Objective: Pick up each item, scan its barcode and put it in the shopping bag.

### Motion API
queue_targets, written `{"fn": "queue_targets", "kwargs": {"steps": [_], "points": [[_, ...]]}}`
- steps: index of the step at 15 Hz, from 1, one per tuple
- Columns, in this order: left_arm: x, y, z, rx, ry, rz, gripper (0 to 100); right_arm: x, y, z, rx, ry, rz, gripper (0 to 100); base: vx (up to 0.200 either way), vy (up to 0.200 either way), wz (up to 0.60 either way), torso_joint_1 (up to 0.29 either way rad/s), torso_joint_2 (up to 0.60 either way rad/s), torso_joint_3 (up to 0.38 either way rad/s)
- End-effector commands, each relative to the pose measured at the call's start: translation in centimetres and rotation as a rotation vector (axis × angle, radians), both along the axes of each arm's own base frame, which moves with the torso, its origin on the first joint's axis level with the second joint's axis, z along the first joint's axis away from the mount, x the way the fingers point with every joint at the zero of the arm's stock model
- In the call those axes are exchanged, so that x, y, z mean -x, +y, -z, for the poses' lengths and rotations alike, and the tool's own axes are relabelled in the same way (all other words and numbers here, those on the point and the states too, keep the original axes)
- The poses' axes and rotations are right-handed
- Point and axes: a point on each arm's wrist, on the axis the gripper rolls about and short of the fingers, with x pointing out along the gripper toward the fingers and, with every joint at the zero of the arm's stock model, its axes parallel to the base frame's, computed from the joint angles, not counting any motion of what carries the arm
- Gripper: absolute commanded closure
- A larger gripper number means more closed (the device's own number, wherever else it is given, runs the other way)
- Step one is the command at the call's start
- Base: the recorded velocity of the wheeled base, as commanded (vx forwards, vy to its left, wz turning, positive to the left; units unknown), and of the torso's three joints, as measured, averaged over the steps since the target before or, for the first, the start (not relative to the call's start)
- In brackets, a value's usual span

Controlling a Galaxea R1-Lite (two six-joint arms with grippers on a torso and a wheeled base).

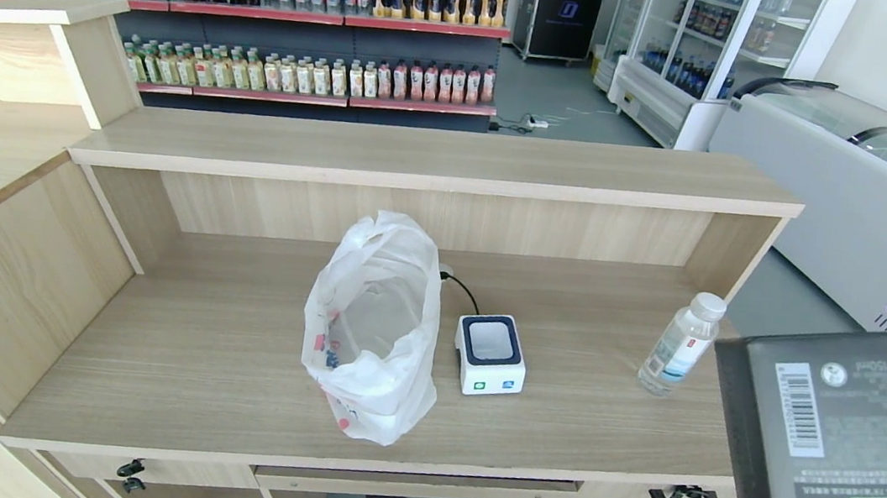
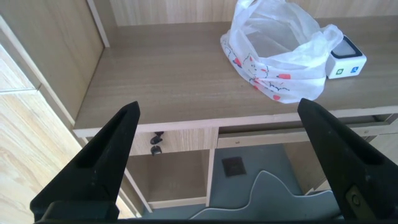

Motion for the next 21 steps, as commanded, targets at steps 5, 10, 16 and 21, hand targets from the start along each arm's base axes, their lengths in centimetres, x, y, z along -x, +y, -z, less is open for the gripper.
{"fn": "queue_targets", "kwargs": {"steps": [5,10,16,21], "points": [[0.0,0.0,0.0,0.0,0.002,-0.001,0,-0.3,0.1,0.0,-0.001,0.019,0.007,100,0.0,0.0,0.0,0.0,0.0,0.0],[0.0,0.0,0.0,0.0,0.002,-0.001,0,-1.6,-0.6,-0.4,-0.146,0.405,0.135,100,0.0,0.0,0.0,0.0,0.0,0.0],[0.0,0.0,0.0,0.0,0.002,0.001,0,-6.3,-6.7,-1.9,-0.799,1.13,0.611,100,0.0,0.0,0.0,0.0,0.0,0.0],[0.0,0.0,0.0,0.0,0.002,-0.001,0,-6.8,-12.5,-1.0,-1.431,1.34,0.873,100,0.0,0.0,0.0,0.0,0.0,0.0]]}}
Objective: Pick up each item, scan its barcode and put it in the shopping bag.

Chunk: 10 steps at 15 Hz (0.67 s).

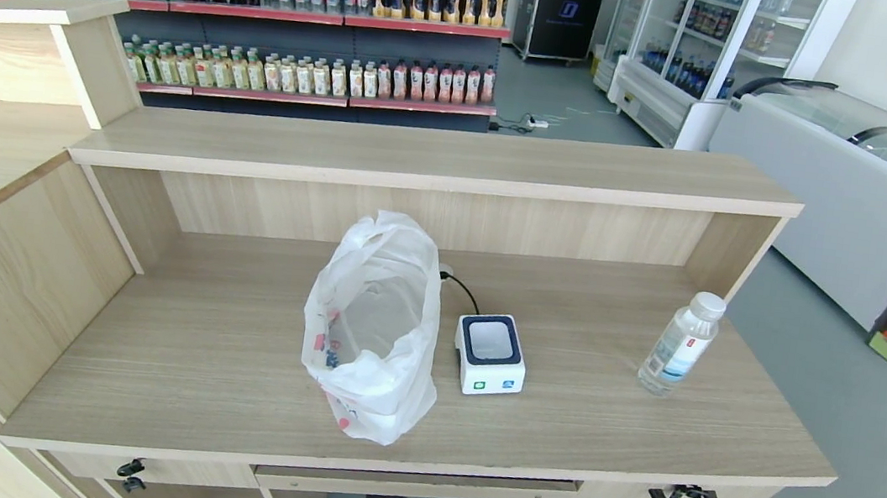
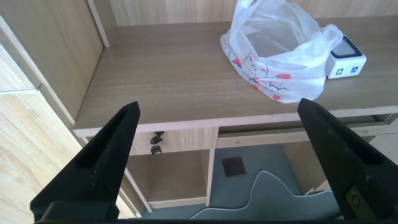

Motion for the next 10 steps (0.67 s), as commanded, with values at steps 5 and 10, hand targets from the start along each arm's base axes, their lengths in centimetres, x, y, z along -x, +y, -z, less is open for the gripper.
{"fn": "queue_targets", "kwargs": {"steps": [5,10], "points": [[0.0,0.0,0.0,0.0,0.002,-0.001,0,-0.6,-1.6,2.0,-0.393,0.184,0.169,100,0.0,0.0,0.12,0.0,0.0,0.001],[0.0,0.0,0.0,0.0,0.002,-0.001,0,-2.1,0.2,0.2,-0.769,0.26,0.151,100,0.0,0.0,0.6,0.005,0.0,0.002]]}}
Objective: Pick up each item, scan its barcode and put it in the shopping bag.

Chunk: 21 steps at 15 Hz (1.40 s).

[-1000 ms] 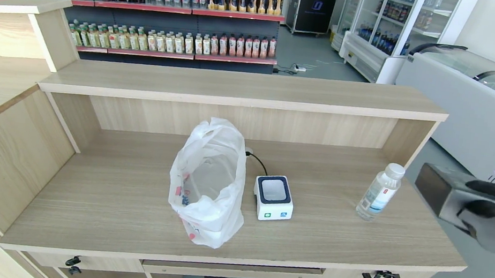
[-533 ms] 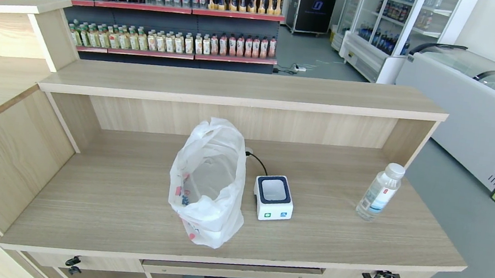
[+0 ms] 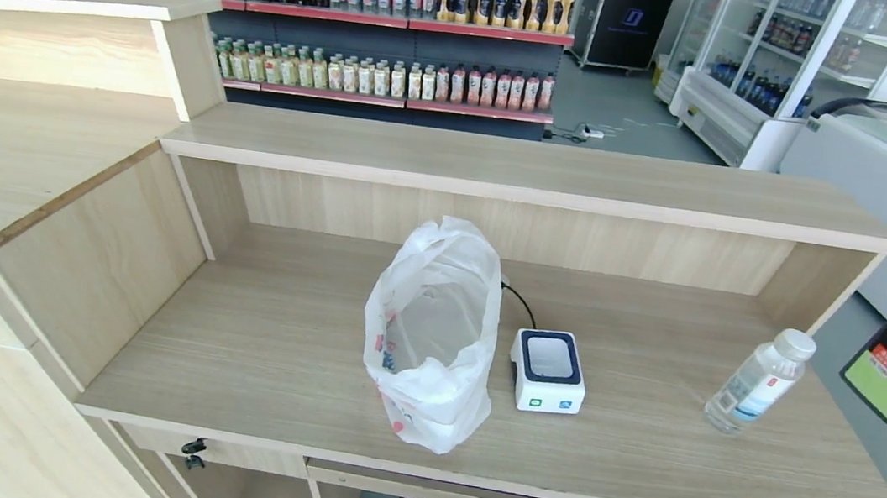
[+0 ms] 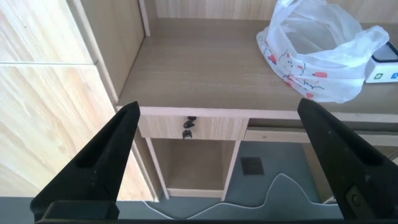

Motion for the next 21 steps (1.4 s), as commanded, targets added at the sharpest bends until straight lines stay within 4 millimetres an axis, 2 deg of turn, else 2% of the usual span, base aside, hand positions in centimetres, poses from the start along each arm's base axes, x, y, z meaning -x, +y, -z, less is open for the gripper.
{"fn": "queue_targets", "kwargs": {"steps": [1,2,4,7,9,10,13,21], "points": [[0.0,0.0,0.0,0.0,0.002,0.0,0,-2.2,0.9,-1.2,-0.231,0.041,-0.035,100,0.0,0.0,0.0,0.0,0.0,0.0],[0.0,0.0,0.0,0.0,0.002,0.001,0,-2.5,0.8,-1.1,-0.26,0.056,-0.04,100,0.0,0.0,0.0,0.0,0.0,0.0],[0.0,0.0,0.0,0.0,0.002,0.0,0,-5.2,0.3,-0.7,-0.459,0.148,-0.151,100,0.0,0.0,0.0,0.0,0.0,0.0],[0.0,0.0,0.0,0.0,0.002,0.001,0,-8.0,-0.1,-0.5,-0.638,0.183,-0.151,100,0.0,0.0,0.0,0.0,0.0,0.0],[0.0,0.0,0.0,0.0,0.002,0.0,0,-8.8,-0.2,0.5,-0.656,0.206,-0.146,100,0.0,0.0,0.0,0.0,0.0,0.0],[0.0,0.0,0.0,0.0,0.002,0.0,0,-9.3,-0.4,1.9,-0.676,0.257,-0.144,100,0.0,0.0,0.0,0.0,0.0,0.0],[0.0,0.0,0.0,0.0,0.002,0.0,0,-9.7,-1.8,3.9,-0.732,0.341,-0.216,100,0.0,0.0,0.0,0.0,0.0,0.0],[0.0,0.0,0.0,0.0,0.002,0.0,0,-12.6,-2.7,6.0,-0.712,0.33,-0.237,100,0.0,0.0,0.0,0.0,0.0,0.0]]}}
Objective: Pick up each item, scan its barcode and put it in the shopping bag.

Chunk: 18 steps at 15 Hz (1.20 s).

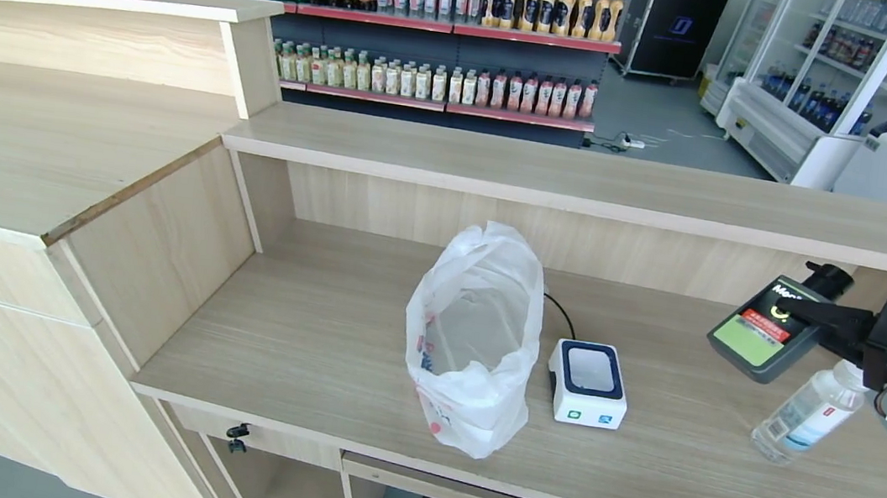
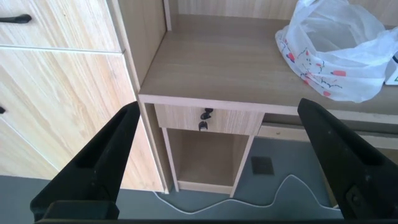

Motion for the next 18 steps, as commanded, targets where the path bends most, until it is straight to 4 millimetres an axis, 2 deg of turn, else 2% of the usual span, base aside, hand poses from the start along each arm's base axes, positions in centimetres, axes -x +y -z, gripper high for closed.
{"fn": "queue_targets", "kwargs": {"steps": [1,10,18], "points": [[0.0,0.0,0.0,0.0,0.002,0.002,0,-0.9,0.1,1.2,-0.009,0.03,-0.013,100,0.0,0.0,0.0,0.0,0.0,0.0],[0.0,0.0,0.0,0.0,0.002,0.0,0,-2.6,-0.2,4.1,0.029,0.051,-0.064,100,0.0,0.0,0.0,0.0,0.0,0.0],[0.0,0.0,0.0,0.0,0.002,0.002,0,-2.7,-0.3,4.4,0.027,0.054,-0.061,100,0.0,0.0,0.0,0.0,0.0,0.0]]}}
